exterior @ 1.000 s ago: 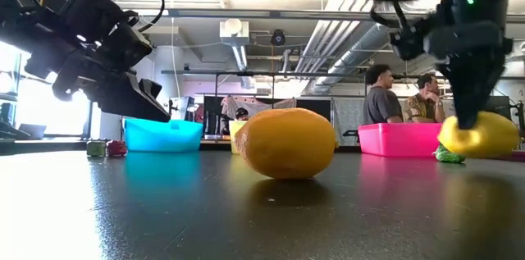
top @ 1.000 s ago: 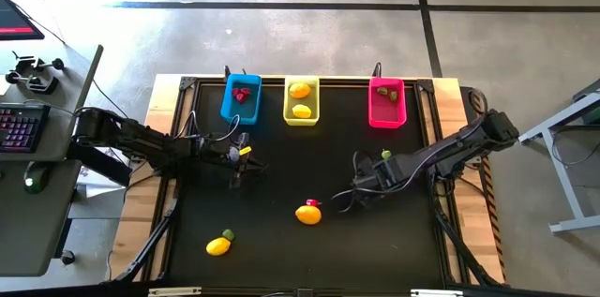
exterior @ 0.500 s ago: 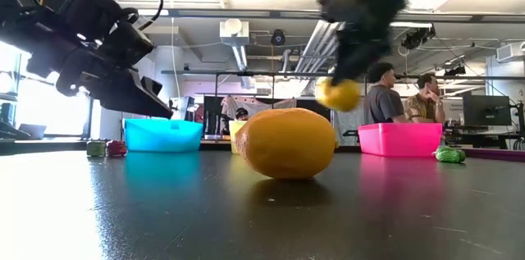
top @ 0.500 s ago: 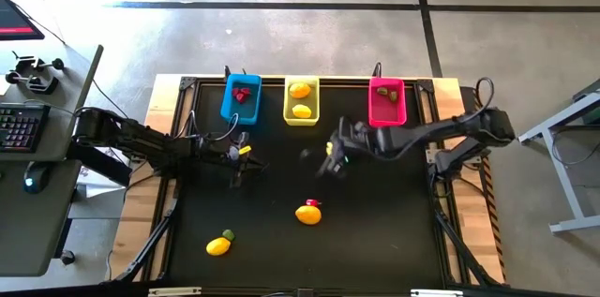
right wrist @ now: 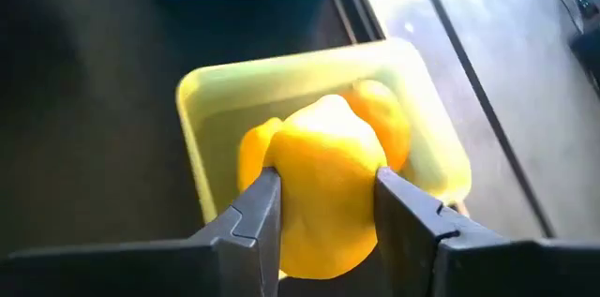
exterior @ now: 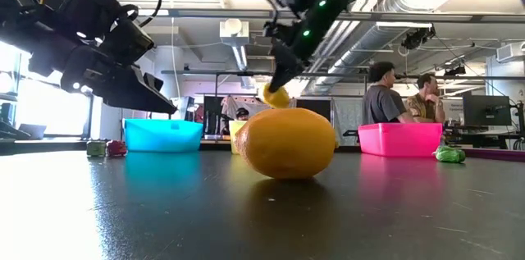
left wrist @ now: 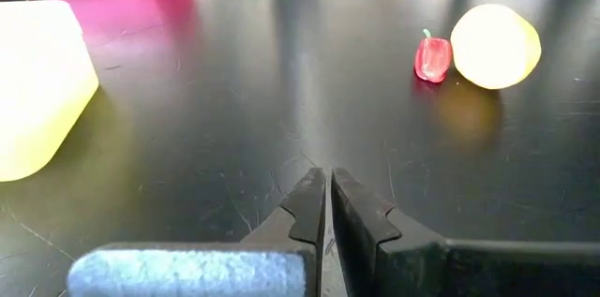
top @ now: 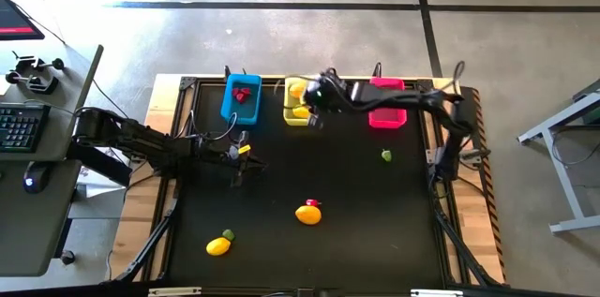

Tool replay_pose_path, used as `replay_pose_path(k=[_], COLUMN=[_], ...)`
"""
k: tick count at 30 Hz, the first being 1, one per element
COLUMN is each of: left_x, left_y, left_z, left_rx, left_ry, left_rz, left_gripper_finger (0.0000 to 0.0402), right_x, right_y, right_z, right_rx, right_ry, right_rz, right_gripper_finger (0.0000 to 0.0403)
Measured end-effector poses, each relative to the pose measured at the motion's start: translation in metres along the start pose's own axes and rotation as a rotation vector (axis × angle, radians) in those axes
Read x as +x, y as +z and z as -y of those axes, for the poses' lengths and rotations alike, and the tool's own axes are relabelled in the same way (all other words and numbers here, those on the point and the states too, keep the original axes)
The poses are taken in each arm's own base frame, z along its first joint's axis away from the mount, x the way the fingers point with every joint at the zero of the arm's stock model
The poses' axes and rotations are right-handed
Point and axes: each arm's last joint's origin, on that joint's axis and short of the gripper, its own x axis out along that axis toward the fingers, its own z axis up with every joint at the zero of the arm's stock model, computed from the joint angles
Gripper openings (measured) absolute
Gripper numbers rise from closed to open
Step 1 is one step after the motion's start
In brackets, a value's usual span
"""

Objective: Sort produce into baskets
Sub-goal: Put the yellow lemon into the yellow bin, then put the red bell pepper into the blue bin

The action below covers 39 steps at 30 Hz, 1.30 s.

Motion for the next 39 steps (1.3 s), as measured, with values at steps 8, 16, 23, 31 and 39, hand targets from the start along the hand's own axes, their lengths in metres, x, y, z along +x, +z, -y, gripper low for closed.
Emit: replay_pose_path(k=[8, 16, 23, 31, 39], left_x=[0.0, 0.0, 0.0, 0.0, 0.0], left_y=[0.0, 0.0, 0.0, 0.0, 0.0], left_z=[0.0, 0.0, 0.0, 0.0, 0.0], left_rx=[0.002, 0.002, -0.001, -0.001, -0.001], left_ry=[0.0, 0.0, 0.0, 0.0, -0.001], left_rz=[-0.002, -0.003, -0.003, -0.002, -0.002], left_gripper_finger=[0.001, 0.001, 0.001, 0.001, 0.001], right_x=[0.045, 0.075, 0.079, 0.079, 0.079], right_y=[0.023, 0.01, 0.005, 0.004, 0.003], right_z=[0.033, 0.043, 0.048, 0.048, 0.047], right_rx=[-0.253, -0.282, -0.252, -0.246, -0.208], right_ry=[0.058, 0.155, 0.176, 0.175, 0.185], right_rz=[-0.04, -0.132, -0.137, -0.14, -0.154], right_gripper_finger=[0.0117, 0.0117, 0.013, 0.0186, 0.0209])
